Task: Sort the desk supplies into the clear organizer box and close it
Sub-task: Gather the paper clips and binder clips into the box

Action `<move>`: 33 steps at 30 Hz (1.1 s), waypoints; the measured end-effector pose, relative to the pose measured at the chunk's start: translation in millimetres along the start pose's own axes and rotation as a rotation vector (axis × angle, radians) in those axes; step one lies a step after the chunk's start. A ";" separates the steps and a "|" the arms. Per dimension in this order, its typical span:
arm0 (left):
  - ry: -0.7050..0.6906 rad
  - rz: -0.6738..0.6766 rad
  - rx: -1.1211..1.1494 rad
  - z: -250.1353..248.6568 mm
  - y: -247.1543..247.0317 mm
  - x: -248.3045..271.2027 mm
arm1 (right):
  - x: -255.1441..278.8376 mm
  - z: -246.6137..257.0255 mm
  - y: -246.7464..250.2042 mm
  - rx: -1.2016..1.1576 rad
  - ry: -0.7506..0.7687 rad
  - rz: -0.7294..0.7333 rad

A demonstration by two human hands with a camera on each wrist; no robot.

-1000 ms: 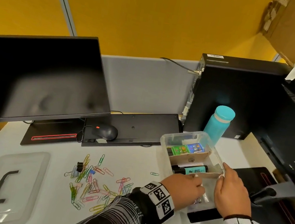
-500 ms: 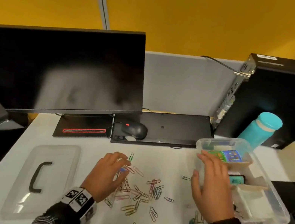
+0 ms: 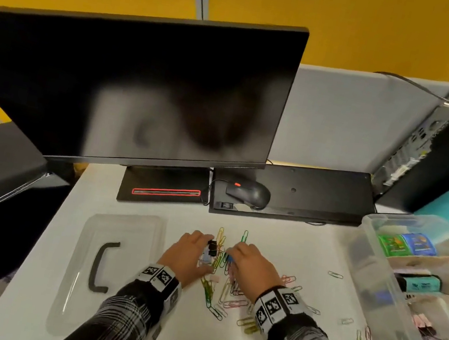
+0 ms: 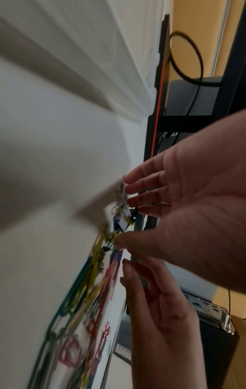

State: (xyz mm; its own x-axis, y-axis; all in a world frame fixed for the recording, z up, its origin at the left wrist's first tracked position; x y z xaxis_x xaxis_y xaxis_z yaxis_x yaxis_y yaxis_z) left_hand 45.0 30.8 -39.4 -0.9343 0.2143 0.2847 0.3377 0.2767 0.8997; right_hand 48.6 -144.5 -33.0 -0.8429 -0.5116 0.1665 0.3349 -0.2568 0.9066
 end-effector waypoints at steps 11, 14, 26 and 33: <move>-0.007 -0.031 0.279 19.7 -0.4 15.1 | 16.8 -21.0 -15.9 -0.087 -0.197 -0.099; -0.019 -0.076 0.409 21.8 3.5 21.0 | 29.6 -24.6 -12.5 -0.272 -0.213 -0.217; 0.079 -0.078 0.910 17.7 11.5 19.5 | 46.8 -23.2 -1.6 -1.666 -0.584 -0.359; 0.299 -0.088 1.045 26.5 16.1 8.9 | 29.9 2.2 -8.8 -1.050 -0.430 -0.098</move>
State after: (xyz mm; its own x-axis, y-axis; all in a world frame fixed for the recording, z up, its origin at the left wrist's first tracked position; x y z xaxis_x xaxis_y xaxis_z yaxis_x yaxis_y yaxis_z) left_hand 45.1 62.0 -31.2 -0.9021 -0.0428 0.4295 0.0661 0.9696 0.2355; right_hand 19.6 -155.7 -35.2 -0.8918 -0.1799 0.4151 0.2761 -0.9433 0.1843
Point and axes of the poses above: each hand's wrist, its own x-axis away from the middle knuckle, its own y-axis out of the back of the hand, z = x × y, the point moved 1 cm from there along -x, towards the middle knuckle, and after that the axes turned 3 degrees about -x, right-handed, at the moved point
